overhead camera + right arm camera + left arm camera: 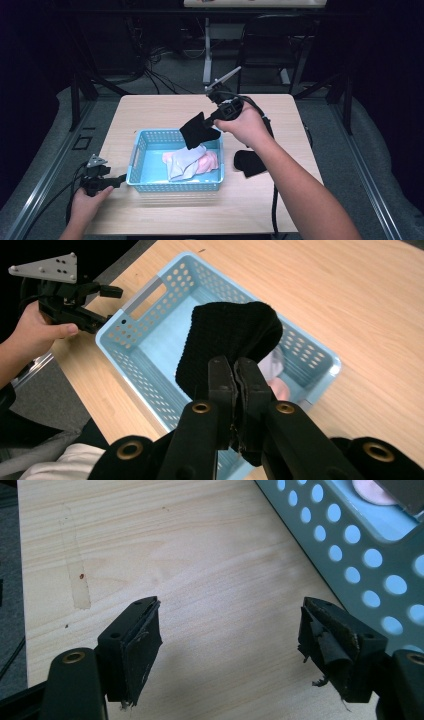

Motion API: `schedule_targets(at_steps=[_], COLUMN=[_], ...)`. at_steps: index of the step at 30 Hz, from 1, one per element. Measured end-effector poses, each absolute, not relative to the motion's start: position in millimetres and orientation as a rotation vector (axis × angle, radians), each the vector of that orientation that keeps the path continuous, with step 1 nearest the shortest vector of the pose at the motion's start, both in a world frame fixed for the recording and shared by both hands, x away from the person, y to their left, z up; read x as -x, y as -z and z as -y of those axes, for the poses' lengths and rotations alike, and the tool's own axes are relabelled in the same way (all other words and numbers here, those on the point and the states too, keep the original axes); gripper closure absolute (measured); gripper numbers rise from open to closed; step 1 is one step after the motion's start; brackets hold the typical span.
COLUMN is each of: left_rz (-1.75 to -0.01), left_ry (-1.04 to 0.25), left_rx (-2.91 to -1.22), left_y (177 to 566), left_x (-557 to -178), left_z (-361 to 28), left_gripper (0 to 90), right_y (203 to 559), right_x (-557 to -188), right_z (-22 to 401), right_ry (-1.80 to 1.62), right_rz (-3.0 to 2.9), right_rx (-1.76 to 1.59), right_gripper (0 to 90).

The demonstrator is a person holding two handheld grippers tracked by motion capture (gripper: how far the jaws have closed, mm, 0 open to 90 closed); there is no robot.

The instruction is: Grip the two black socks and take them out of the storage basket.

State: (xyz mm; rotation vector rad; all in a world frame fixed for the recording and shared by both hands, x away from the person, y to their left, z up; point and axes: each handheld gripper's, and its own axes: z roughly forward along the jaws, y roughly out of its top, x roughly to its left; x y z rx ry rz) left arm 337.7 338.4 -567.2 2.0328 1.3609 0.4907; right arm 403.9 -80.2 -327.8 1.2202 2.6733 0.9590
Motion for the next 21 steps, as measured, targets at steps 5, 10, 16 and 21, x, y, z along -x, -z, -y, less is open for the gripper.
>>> schedule_targets(at_steps=[5, 10, 16, 21], left_rz=[-1.359, -1.361, -1.362, -1.362], left_ry=[-0.493, -0.488, -0.493, -0.492], left_rx=[-2.039, -2.047, -2.048, -2.046], left_y=[567, 567, 567, 568], left_x=[-338, -338, -338, -338], left_z=[-338, -339, -338, -338], left_gripper=[24.8, 24.8, 24.8, 24.8], right_y=[319, 316, 320, 336], right_x=[-400, -398, -396, -399], right_z=[110, 133, 159, 180], right_ry=[-0.981, -0.980, -0.967, -0.937], right_rz=[-2.602, -2.552, -2.498, -2.472], right_rx=[-1.283, -1.330, -1.402, -1.483], right_gripper=[86.9, 86.9, 86.9, 86.9])
